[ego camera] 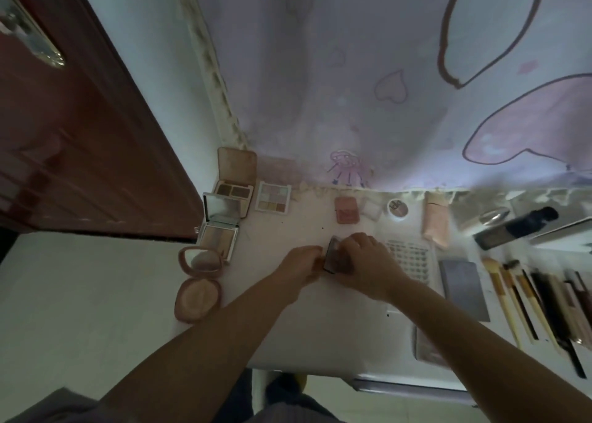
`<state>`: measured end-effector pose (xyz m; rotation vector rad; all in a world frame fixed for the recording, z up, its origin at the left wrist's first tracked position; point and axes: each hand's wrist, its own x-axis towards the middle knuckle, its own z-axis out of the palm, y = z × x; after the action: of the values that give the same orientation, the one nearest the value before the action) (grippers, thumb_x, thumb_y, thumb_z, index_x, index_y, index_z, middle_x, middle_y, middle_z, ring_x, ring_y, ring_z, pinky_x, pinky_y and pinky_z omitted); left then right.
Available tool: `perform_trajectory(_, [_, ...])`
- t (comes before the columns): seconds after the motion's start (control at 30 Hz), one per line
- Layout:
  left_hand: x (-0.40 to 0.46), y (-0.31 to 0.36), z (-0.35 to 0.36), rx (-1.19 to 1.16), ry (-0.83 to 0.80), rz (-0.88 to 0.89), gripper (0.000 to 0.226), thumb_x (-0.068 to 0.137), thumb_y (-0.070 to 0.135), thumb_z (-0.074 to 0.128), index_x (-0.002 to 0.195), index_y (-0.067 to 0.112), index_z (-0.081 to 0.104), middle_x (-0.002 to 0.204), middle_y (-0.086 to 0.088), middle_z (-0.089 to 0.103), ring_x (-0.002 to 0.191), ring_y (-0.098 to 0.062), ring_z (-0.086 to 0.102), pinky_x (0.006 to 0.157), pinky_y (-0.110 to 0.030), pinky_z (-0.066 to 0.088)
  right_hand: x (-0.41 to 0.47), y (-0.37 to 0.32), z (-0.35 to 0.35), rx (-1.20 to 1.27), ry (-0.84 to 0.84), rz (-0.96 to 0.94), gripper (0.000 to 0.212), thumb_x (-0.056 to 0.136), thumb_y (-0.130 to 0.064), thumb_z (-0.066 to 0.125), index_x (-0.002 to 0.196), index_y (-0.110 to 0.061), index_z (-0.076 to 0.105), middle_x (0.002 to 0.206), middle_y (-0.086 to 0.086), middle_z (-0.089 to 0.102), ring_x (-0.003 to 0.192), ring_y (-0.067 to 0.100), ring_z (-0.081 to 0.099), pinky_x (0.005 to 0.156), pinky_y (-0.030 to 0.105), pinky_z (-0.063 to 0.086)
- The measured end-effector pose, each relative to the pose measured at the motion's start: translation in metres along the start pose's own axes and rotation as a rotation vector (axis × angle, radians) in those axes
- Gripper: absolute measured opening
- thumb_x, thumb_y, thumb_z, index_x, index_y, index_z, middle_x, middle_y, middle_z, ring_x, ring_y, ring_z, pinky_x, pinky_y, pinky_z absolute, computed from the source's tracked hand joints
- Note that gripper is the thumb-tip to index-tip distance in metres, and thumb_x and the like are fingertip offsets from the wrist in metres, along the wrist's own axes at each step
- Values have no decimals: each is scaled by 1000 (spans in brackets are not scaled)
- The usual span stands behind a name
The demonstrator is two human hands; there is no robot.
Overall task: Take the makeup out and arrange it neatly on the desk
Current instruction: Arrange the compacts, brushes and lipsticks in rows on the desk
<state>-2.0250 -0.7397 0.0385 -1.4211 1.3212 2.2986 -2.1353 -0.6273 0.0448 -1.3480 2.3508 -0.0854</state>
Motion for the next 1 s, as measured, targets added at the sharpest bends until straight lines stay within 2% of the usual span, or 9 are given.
perform_trajectory(0.13, [-22, -5, -17, -407, -352, -120, 47, 96, 47, 41, 119, 11, 62, 112, -15, 63, 100, -27, 60, 88, -42, 51, -15, -29, -15, 416, 107, -57, 51, 76, -36, 73, 119, -21, 50, 118, -5, 45, 99, 13, 52, 80, 16, 42])
perform_trajectory(0.23, [-36, 1, -23, -545, -400, -55, 54, 98, 46, 36, 131, 7, 53, 133, -19, 53, 103, -29, 61, 79, -42, 57, -16, -43, -30, 429, 142, -135, 50, 77, -37, 73, 120, -24, 50, 115, -10, 46, 98, 9, 50, 79, 12, 39])
perform_trajectory(0.4, [-45, 5, -45, -521, -391, -42, 58, 97, 50, 34, 129, 5, 53, 108, -22, 63, 85, -29, 65, 73, -38, 58, -1, -53, -54, 607, 6, -173, 26, 84, -27, 68, 108, -27, 56, 103, -20, 59, 96, -5, 58, 84, 10, 46])
perform_trajectory(0.47, [-48, 5, -54, -550, -423, -77, 60, 95, 51, 35, 125, 2, 55, 105, -24, 64, 82, -30, 67, 74, -38, 58, 8, -52, -64, 818, -88, -109, 19, 89, -26, 63, 107, -21, 61, 105, -10, 66, 97, 4, 63, 84, 14, 50])
perform_trajectory(0.57, [-48, 2, -63, -598, -484, -116, 62, 92, 50, 39, 123, -1, 57, 111, -26, 63, 84, -32, 67, 76, -38, 58, 22, -46, -68, 1287, -181, 72, 40, 87, -39, 57, 108, -6, 64, 104, 15, 71, 91, 24, 69, 85, 35, 56])
perform_trajectory(0.63, [-45, 0, -66, -641, -497, -128, 63, 91, 48, 41, 128, -1, 53, 115, -26, 61, 87, -33, 67, 74, -37, 58, 28, -45, -60, 1382, -190, 142, 39, 89, -37, 51, 108, -5, 63, 100, 16, 71, 87, 26, 70, 81, 36, 57])
perform_trajectory(0.77, [-36, 2, -74, -734, -446, -115, 61, 85, 45, 48, 126, -1, 55, 112, -26, 61, 88, -33, 66, 74, -37, 57, 39, -50, -35, 1222, -106, 152, 13, 94, -12, 54, 102, -13, 64, 95, 4, 72, 87, 16, 68, 74, 26, 56])
perform_trajectory(0.9, [-22, 1, -80, -745, -309, -133, 52, 96, 42, 38, 121, 1, 57, 116, -25, 60, 95, -35, 63, 79, -41, 56, 59, -56, -17, 881, 30, 146, 15, 94, -11, 53, 95, -19, 65, 90, -4, 69, 78, 7, 64, 61, 15, 49])
perform_trajectory(1.0, [-11, 1, -84, -823, -137, -142, 39, 98, 31, 42, 118, 1, 58, 118, -23, 58, 97, -37, 59, 77, -45, 56, 79, -63, -3, 839, 85, 172, 13, 94, -11, 53, 95, -17, 64, 89, -2, 68, 74, 9, 63, 57, 15, 48])
